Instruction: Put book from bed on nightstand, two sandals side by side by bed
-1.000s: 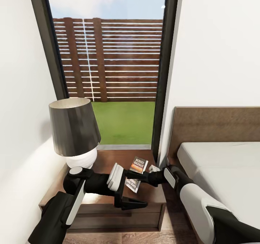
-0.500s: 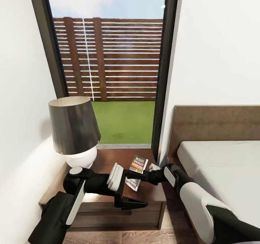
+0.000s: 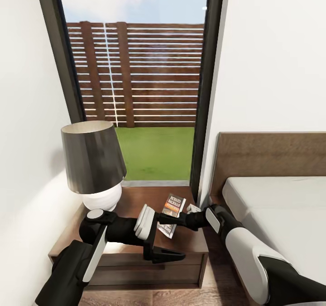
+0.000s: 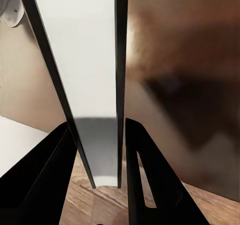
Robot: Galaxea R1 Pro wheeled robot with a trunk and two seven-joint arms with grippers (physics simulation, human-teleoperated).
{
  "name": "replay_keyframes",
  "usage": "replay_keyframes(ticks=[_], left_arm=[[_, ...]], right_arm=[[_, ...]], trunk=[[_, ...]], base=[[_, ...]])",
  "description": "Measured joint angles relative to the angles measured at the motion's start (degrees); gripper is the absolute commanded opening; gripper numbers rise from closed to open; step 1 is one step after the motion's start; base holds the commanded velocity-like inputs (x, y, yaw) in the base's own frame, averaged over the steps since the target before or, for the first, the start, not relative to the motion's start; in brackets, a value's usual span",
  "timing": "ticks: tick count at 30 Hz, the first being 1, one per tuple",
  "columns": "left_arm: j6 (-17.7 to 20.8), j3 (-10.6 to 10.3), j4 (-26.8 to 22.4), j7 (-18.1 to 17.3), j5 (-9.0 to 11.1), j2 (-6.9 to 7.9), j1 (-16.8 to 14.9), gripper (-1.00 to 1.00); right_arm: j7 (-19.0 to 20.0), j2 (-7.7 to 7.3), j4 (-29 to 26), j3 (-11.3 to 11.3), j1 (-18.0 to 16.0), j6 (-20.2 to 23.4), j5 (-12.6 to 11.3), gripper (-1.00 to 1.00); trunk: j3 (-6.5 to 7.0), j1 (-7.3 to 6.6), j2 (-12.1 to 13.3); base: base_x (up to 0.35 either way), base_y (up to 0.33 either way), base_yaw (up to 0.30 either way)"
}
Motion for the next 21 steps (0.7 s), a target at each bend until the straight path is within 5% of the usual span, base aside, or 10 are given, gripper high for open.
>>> replay_keyframes(ticks=[21], left_arm=[[-0.9, 0.0, 0.0, 0.0, 0.0, 0.0, 0.0, 1.0]], right_arm=[[0.0, -0.02, 0.0, 0.1, -0.4, 0.0, 0.0, -1.0]], trunk=[[-1.25, 0.54, -0.9]], base=[[0.0, 0.0, 0.0]])
